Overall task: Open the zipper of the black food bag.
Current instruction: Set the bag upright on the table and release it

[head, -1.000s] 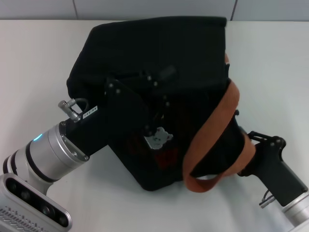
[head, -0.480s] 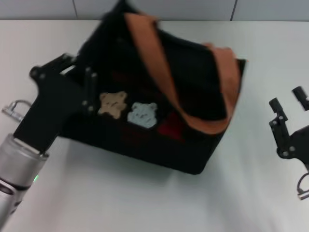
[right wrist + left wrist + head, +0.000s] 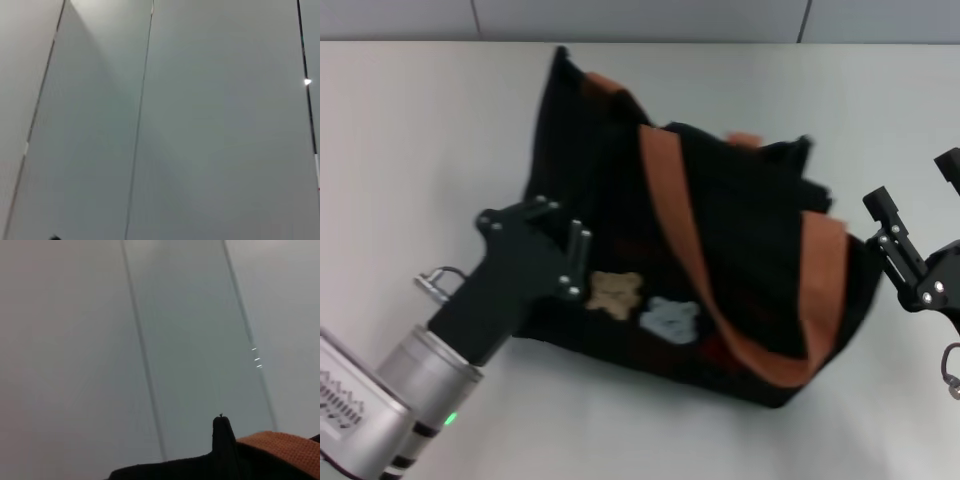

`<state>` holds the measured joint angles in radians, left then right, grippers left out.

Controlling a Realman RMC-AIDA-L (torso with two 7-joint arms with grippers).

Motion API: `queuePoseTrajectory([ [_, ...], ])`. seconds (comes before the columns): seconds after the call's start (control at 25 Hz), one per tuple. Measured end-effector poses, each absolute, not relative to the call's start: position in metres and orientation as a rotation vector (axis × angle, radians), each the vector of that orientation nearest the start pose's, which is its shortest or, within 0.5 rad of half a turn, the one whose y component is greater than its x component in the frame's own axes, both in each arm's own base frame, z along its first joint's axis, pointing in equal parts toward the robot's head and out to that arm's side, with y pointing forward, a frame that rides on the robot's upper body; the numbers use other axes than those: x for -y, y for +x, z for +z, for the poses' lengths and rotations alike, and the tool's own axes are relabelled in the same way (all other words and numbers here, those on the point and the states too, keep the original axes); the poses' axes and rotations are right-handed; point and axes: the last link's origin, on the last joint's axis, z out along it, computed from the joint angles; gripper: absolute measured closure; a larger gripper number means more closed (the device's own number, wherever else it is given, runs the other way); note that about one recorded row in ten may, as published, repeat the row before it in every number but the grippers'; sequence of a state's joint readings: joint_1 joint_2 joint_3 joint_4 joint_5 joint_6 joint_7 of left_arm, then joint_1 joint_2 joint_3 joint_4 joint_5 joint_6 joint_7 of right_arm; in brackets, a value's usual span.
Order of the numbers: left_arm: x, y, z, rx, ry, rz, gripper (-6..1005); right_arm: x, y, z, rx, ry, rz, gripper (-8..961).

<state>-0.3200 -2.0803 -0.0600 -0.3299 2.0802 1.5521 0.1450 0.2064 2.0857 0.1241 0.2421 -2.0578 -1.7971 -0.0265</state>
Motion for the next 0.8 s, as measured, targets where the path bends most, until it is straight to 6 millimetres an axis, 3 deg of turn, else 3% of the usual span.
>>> queuePoseTrajectory([
  [0.12, -0.229, -0.251, -0.086, 0.056, -2.009, -0.977, 929, -0.195, 0.281, -0.037, -0.134, -1.787, 1.121, 251],
  [0.44, -0.244, -0.244, -0.089, 0.131, -2.019, -1.01, 884, -0.195, 0.291, -0.025, -0.187, -1.819, 1.172, 232],
  [0.6, -0.242, -0.255, -0.071, 0.142, -1.974, -1.059, 826, -0.195, 0.291, -0.023, -0.179, -1.822, 1.185, 222],
  [0.8, -0.241, -0.285, -0.03, 0.206, -1.992, -1.148, 721, -0.194, 0.29, -0.016, -0.173, -1.798, 1.232, 211],
])
